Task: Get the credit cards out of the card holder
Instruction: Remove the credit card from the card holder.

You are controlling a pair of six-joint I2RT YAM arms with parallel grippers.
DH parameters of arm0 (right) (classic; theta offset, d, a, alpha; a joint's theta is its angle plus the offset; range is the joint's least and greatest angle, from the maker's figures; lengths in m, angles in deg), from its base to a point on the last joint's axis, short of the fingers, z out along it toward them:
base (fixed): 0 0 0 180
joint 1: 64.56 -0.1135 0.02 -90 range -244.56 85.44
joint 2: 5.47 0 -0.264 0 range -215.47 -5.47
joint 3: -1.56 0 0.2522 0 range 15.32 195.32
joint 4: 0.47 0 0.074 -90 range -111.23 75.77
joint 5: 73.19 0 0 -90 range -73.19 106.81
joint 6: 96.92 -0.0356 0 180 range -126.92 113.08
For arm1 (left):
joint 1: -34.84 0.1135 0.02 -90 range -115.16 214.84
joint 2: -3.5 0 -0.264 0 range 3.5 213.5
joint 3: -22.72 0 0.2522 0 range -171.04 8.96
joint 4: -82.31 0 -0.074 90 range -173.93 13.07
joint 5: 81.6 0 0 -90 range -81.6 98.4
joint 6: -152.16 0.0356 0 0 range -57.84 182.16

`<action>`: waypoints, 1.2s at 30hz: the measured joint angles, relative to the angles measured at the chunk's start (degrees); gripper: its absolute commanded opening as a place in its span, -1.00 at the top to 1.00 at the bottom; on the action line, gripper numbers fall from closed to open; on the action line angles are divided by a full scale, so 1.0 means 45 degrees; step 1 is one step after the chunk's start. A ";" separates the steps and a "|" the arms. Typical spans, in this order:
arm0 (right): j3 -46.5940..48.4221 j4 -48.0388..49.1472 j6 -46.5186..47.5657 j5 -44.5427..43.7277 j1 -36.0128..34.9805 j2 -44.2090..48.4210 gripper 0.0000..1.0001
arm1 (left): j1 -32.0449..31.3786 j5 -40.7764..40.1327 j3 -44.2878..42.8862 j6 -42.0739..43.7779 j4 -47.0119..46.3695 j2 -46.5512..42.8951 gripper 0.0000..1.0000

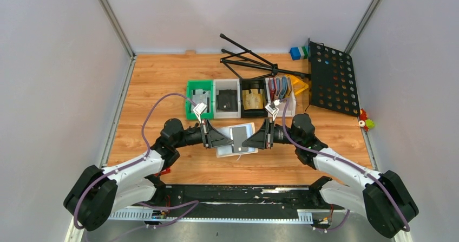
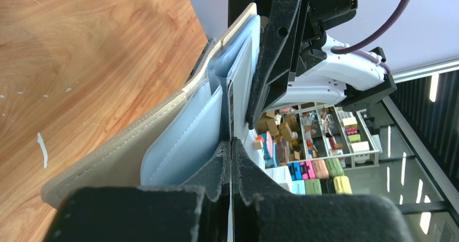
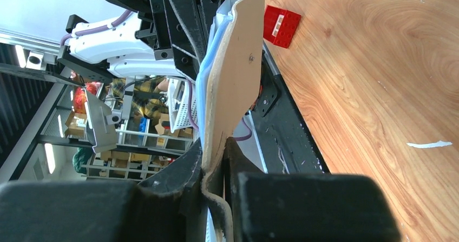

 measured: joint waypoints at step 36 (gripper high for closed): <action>-0.0087 0.0194 0.0005 0.0418 0.0238 -0.0238 0.96 | 0.0034 0.0719 0.0015 -0.1093 -0.2409 0.1729 0.97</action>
